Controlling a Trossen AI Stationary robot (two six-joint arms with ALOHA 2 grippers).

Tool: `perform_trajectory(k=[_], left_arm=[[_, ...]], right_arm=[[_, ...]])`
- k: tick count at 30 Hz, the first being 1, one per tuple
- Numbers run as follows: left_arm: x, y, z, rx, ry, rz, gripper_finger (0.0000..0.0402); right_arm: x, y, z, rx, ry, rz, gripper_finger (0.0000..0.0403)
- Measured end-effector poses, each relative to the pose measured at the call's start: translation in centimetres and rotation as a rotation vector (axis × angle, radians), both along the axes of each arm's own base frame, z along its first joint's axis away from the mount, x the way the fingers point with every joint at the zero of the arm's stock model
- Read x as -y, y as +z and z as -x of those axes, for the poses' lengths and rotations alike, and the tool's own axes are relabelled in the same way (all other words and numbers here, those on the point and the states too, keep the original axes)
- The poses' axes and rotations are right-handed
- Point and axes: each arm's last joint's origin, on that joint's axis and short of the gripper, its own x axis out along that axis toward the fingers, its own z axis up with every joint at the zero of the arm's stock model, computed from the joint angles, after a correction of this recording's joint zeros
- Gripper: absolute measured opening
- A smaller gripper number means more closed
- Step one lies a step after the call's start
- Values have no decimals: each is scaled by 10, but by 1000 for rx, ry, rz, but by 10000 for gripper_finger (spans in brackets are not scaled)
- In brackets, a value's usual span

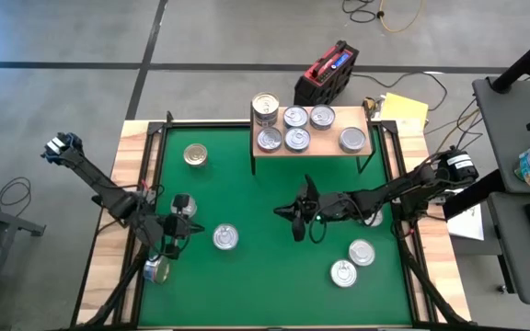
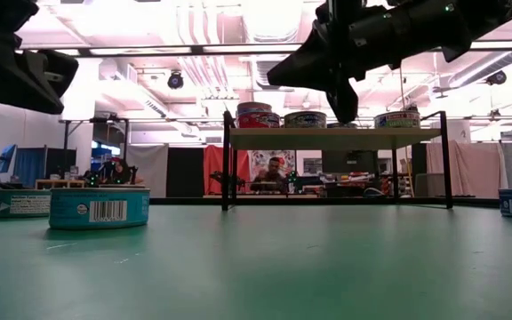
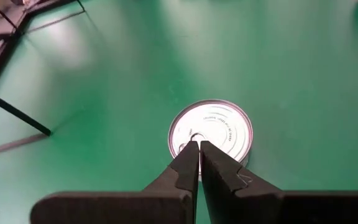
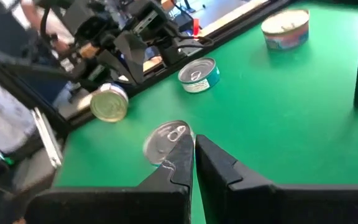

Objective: Stack canned seafood by type on shelf
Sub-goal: Put the yellow/blue tuna can on the shelf

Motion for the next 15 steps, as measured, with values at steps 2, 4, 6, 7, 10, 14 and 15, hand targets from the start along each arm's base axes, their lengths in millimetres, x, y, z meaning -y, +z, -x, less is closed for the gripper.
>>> perform_trajectory(k=[2,4,6,7,10,14,15], left_arm=[[1,0,-1,6,19,36,0],[4,0,-4,24,31,72,0],[7,0,-8,37,35,92,0],[9,-1,-11,43,35,97,0],[17,-6,-19,50,31,98,0],[27,-4,-31,-1,40,67,0],[30,3,-35,-1,37,61,0]], right_arm=[[0,0,0,4,-13,-50,9],[0,0,0,5,-19,-75,9],[-1,-2,0,2,-22,-99,9],[-2,-2,0,-4,-27,-117,9],[-1,-7,1,-43,-66,-229,9],[-1,-20,6,-174,-102,-324,9],[-1,-21,7,-192,-92,-328,9]])
